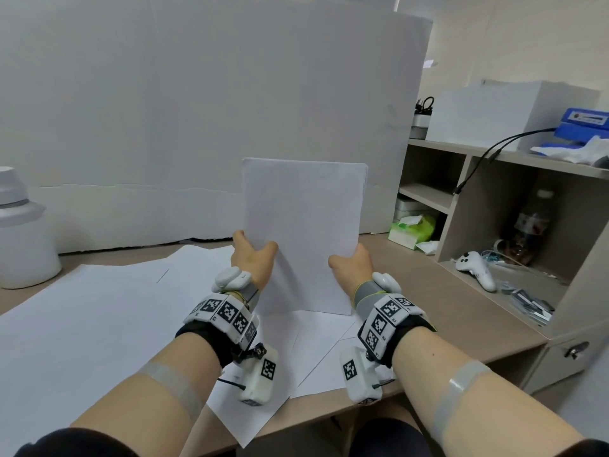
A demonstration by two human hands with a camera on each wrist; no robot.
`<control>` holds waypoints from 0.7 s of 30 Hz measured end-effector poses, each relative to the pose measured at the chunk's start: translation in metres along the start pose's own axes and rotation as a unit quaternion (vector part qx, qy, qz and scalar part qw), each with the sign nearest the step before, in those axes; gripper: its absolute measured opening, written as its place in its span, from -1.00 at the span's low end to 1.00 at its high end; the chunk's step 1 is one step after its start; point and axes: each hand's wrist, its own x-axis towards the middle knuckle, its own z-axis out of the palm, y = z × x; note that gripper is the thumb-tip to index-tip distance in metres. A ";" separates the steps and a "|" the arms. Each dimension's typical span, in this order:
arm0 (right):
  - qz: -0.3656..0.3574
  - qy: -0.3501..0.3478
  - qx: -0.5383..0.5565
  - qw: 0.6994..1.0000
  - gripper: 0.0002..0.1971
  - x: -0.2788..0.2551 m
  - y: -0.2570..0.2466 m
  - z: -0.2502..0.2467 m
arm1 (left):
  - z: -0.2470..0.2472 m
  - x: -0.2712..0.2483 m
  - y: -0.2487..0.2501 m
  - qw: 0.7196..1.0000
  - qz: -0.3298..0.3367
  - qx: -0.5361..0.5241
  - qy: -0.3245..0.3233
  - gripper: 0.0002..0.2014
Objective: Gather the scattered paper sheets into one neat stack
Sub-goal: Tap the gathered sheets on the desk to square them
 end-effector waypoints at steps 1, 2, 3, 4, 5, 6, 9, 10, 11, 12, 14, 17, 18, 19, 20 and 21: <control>0.002 -0.005 0.007 1.000 -0.69 0.000 0.002 0.001 | 0.000 0.001 -0.003 1.000 -0.004 -0.005 0.000 -0.54; 0.007 -0.007 0.011 1.000 -0.71 -0.001 0.003 0.002 | 0.000 0.001 -0.004 1.000 -0.002 -0.006 0.000 -0.62; 0.010 -0.006 0.014 1.000 -0.73 0.000 0.004 0.002 | -0.001 0.002 -0.006 1.000 0.000 -0.003 -0.003 -0.70; 0.014 -0.006 0.012 1.000 -0.72 -0.001 0.001 0.001 | -0.001 0.003 -0.006 1.000 0.004 0.002 -0.006 -0.76; 0.011 -0.003 0.012 1.000 -0.70 0.000 0.001 0.000 | -0.002 0.004 -0.007 1.000 0.006 0.005 -0.011 -0.79; 0.010 0.000 0.013 1.000 -0.67 0.000 -0.003 -0.001 | -0.003 0.004 -0.007 1.000 0.008 0.002 -0.016 -0.80; -0.029 0.018 0.037 0.999 -0.50 0.004 -0.023 -0.006 | -0.007 0.004 -0.006 1.000 0.001 -0.016 -0.026 -0.82; -0.050 0.029 0.035 0.998 -0.39 0.005 -0.033 -0.009 | -0.008 0.004 -0.005 0.999 0.001 -0.019 -0.031 -0.81; -0.077 0.041 0.028 0.996 -0.27 0.007 -0.043 -0.011 | -0.008 0.005 -0.005 0.999 0.002 -0.022 -0.036 -0.78; -0.104 0.052 0.014 0.993 -0.16 0.008 -0.053 -0.013 | -0.010 0.004 -0.005 0.999 0.005 -0.022 -0.041 -0.74; -0.164 0.066 -0.019 0.984 -0.02 0.006 -0.074 -0.018 | -0.011 0.002 -0.004 0.999 0.010 -0.021 -0.048 -0.72; -0.236 0.078 -0.094 0.964 -0.02 0.001 -0.101 -0.030 | -0.013 0.000 -0.004 0.998 0.010 -0.028 -0.048 -0.70; -0.244 0.079 -0.126 0.958 -0.06 -0.001 -0.107 -0.032 | -0.014 -0.001 -0.004 0.998 0.011 -0.031 -0.049 -0.70; -0.249 0.076 -0.155 0.953 -0.11 -0.001 -0.110 -0.032 | -0.015 -0.002 -0.004 0.998 0.011 -0.035 -0.048 -0.71; -0.248 0.070 -0.178 0.950 -0.19 0.001 -0.112 -0.032 | -0.016 -0.003 -0.004 0.998 0.011 -0.039 -0.048 -0.73; -0.246 0.066 -0.193 0.948 -0.28 0.004 -0.111 -0.030 | -0.017 -0.004 -0.004 0.998 0.010 -0.045 -0.047 -0.77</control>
